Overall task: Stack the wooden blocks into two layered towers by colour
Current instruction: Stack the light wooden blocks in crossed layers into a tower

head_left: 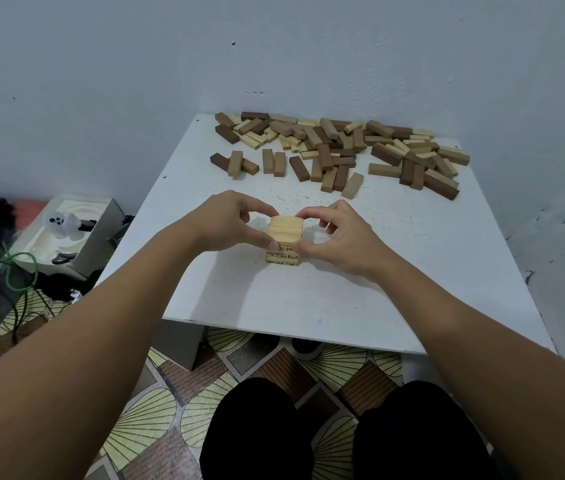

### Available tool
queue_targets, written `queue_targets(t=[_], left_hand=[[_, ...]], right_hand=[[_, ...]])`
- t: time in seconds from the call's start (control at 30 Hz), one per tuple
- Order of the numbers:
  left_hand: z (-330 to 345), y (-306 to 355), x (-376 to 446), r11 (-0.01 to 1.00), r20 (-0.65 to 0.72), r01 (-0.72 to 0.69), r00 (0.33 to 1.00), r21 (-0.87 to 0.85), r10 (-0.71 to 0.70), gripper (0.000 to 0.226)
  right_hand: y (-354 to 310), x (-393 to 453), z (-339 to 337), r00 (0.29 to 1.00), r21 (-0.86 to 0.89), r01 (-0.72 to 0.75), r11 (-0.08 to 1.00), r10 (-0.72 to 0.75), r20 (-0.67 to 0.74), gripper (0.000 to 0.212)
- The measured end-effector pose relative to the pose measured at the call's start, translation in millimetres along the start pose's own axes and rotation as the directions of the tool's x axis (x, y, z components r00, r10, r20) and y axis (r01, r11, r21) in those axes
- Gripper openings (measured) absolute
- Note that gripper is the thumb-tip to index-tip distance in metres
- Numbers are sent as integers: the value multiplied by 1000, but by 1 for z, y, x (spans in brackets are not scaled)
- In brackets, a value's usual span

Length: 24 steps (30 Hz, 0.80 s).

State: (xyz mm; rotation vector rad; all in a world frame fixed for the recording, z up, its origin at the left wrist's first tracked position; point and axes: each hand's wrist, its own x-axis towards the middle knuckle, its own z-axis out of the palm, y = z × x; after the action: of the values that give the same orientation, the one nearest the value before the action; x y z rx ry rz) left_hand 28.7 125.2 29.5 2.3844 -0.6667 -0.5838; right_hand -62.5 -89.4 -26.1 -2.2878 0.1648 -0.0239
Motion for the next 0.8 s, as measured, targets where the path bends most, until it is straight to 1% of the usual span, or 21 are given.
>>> queue_targets(t=[0.13,0.27,0.4,0.57,0.8], left_hand=[[1,0,1,1000,-3,-12,1000,14,12,61],[1,-2,1,1000,-4,-1,1000,-15,1,63],[1,-6,3,999,6,-5,1000,-37,6,63],[2,-5,3,999,5,-6,1000,-52,6,61],[3,-10,4,997,-5,-7,1000,-83,7,65]], right_hand=[[2,1,0,1000,16,-4,1000,4,10,61],[5,1,0,1000,33,7,999,-7,13,59],[5,2,1,1000,27,8,1000,-8,9,65],[6,2,1,1000,28,8,1000,-9,10,65],[6,2,1,1000,42,13,999,-13,14,65]])
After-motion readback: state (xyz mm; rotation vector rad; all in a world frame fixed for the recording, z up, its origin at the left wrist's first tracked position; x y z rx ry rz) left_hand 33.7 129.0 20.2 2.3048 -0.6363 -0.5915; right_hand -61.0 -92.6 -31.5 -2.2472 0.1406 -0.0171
